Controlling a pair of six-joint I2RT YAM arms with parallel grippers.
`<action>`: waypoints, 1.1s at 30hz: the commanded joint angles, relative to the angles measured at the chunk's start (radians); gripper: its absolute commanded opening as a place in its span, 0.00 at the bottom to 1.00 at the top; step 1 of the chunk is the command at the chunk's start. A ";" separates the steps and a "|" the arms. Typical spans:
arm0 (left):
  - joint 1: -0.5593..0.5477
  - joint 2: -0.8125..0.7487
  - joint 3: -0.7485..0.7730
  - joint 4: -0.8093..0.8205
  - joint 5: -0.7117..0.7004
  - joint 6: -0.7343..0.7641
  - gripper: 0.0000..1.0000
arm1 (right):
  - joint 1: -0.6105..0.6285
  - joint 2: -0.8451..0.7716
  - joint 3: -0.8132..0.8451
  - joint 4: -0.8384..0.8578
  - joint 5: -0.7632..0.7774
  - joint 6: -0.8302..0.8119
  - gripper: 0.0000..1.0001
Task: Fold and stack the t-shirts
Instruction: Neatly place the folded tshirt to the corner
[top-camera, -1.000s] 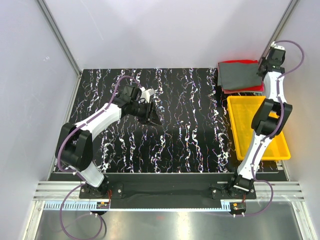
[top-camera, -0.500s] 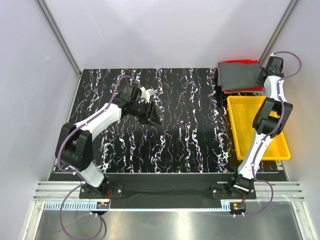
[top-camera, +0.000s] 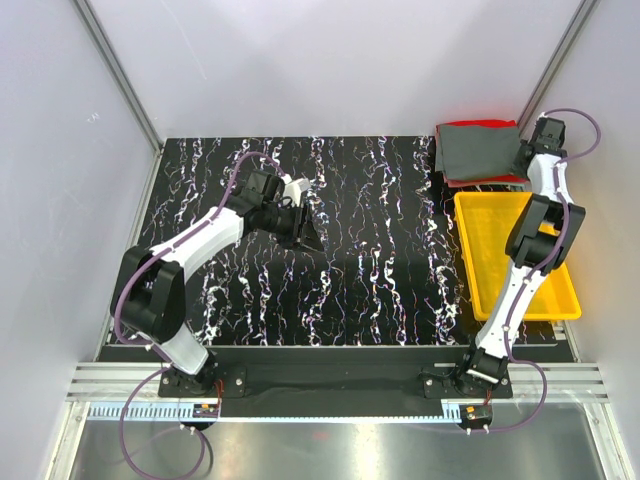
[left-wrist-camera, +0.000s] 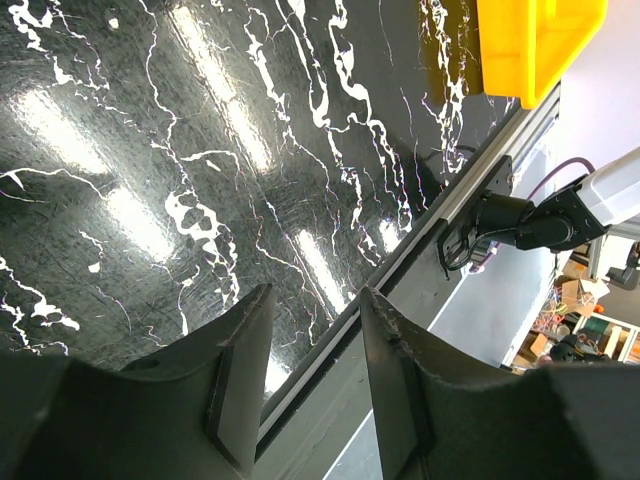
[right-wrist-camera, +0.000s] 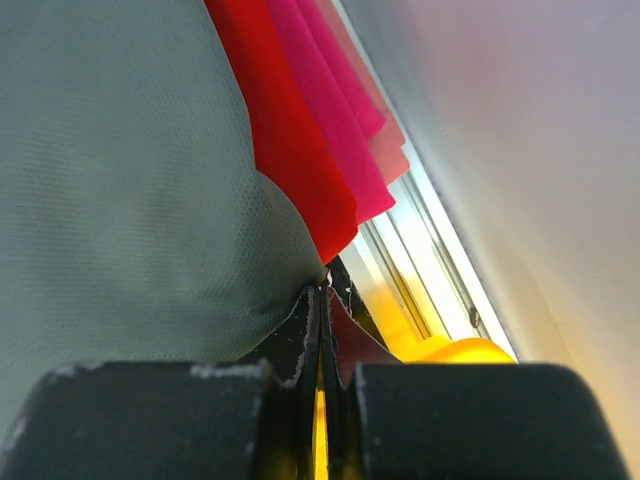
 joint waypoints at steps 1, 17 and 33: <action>-0.005 -0.044 -0.005 0.037 -0.014 0.005 0.45 | -0.003 0.032 0.014 0.001 0.004 -0.002 0.02; -0.002 -0.212 0.140 0.058 -0.133 -0.034 0.46 | 0.001 -0.368 -0.021 -0.336 0.158 0.287 0.14; 0.045 -0.528 0.061 0.138 -0.186 -0.108 0.60 | 0.256 -1.106 -0.575 -0.389 -0.238 0.378 1.00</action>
